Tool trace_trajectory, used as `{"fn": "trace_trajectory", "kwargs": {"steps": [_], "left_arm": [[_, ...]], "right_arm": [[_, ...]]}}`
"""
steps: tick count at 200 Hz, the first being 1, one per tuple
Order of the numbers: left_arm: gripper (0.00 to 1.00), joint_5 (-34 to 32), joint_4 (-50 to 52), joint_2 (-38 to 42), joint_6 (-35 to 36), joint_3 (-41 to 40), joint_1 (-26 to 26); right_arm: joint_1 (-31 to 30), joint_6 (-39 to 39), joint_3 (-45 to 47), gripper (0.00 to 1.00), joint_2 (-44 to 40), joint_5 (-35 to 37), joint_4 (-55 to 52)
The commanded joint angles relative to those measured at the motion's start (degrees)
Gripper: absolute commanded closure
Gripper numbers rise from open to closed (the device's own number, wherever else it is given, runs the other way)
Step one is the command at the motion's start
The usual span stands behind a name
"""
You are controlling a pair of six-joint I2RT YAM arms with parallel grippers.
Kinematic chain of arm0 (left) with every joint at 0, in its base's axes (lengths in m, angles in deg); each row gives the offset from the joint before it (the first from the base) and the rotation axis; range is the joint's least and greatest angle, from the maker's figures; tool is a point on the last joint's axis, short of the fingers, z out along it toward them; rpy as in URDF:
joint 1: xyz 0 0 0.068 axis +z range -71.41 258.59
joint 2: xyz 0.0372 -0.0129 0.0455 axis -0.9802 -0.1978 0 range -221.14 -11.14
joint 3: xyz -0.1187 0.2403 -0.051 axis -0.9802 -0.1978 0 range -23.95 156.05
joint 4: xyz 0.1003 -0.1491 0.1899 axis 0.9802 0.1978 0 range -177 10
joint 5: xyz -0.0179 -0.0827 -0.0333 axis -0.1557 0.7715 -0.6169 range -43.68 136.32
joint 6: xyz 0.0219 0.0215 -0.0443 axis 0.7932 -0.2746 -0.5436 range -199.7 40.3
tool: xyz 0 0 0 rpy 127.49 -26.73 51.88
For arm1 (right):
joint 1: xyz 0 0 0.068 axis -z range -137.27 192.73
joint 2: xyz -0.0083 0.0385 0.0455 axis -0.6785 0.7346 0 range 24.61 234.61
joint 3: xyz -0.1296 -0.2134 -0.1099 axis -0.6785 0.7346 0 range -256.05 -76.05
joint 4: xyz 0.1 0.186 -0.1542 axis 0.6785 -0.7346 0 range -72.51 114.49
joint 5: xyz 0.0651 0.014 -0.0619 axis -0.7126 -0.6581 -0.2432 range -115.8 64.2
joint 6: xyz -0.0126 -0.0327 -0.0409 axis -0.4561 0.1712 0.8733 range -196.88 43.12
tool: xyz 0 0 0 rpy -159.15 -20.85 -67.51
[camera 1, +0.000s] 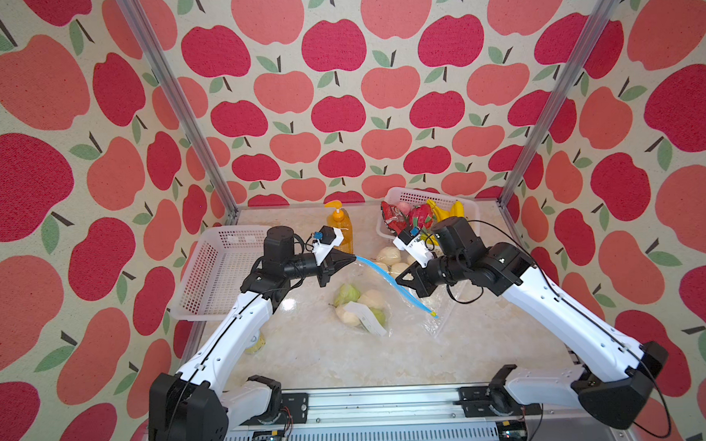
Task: Open the zip-top bag and take out the pear
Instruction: Open the zipper of the food storage bag at the center of the board.
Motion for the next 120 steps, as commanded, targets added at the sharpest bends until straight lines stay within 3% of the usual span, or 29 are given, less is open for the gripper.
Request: {"fn": "trace_trajectory", "kwargs": {"steps": [1,120], "left_arm": [[1.0,0.68,1.1,0.22,1.57,1.21,-0.29],[1.0,1.03,1.02,0.68,1.65,1.15,-0.29]], "right_arm": [[-0.32,-1.02,0.5,1.0,0.15,-1.07,-1.75],[-0.21,-2.23,3.15,1.0,0.72,0.49,-0.71]]}}
